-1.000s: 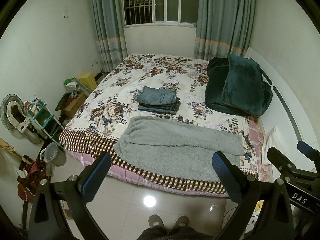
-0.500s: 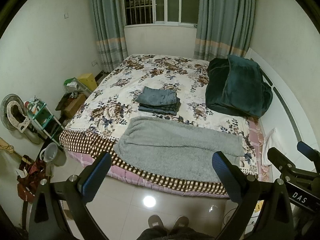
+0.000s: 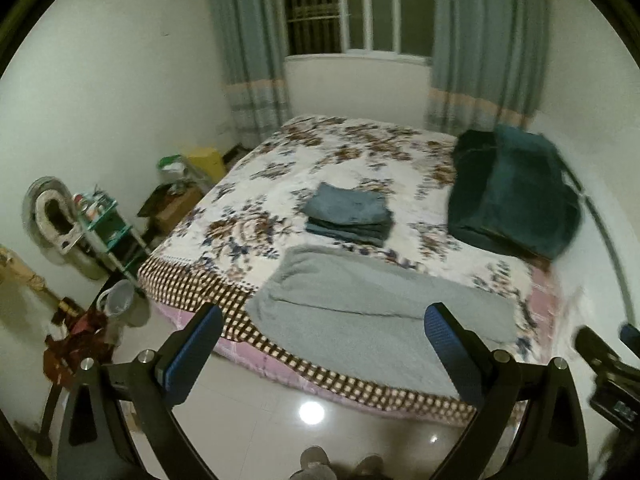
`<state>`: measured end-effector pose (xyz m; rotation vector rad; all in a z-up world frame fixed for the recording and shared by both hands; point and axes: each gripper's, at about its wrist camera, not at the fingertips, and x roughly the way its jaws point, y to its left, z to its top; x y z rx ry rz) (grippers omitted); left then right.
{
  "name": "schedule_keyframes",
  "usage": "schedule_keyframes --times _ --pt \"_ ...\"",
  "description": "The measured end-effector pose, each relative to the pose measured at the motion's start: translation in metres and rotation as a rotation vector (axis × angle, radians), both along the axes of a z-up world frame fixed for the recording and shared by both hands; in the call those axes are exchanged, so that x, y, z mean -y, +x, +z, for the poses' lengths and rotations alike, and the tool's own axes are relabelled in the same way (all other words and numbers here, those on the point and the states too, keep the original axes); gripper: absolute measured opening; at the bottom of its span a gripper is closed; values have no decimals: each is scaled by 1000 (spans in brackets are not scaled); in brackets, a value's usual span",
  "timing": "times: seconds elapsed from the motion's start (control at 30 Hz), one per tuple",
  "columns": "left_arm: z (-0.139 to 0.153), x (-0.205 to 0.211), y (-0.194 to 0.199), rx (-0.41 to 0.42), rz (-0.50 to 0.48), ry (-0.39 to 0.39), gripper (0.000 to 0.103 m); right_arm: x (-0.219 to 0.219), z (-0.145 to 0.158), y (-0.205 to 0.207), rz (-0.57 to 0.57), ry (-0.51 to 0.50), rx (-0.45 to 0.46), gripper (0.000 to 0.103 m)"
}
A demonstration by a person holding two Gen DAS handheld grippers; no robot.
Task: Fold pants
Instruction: 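Grasp the waistband corners of the grey pants with both grippers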
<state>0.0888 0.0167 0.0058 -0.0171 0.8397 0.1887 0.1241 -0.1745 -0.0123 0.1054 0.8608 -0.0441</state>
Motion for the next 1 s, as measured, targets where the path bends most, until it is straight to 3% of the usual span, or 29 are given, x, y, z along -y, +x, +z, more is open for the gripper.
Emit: schedule_keyframes --times 0.13,0.3,0.43,0.5,0.63,0.83,0.87,1.0 --pt "-44 -6 53 -52 63 15 103 20 -40 53 -68 -6 -43 103" --pt "-125 -15 149 -220 99 58 103 55 -114 144 -179 27 -151 103" --pt "-205 -30 236 -368 131 41 103 88 -185 222 -288 92 -250 103" --pt "-245 -38 281 -430 158 28 103 107 -229 265 -355 92 -298 103" --pt "-335 -64 370 -568 238 -69 103 143 -320 349 -490 99 -408 103" --pt "-460 -111 472 -698 384 -181 103 201 -471 451 -657 257 -535 103" --pt "-478 -116 485 -710 402 -195 103 212 -501 472 -684 266 -550 103" --pt "-558 -133 529 -764 479 -234 103 232 -574 511 -740 231 -585 103"
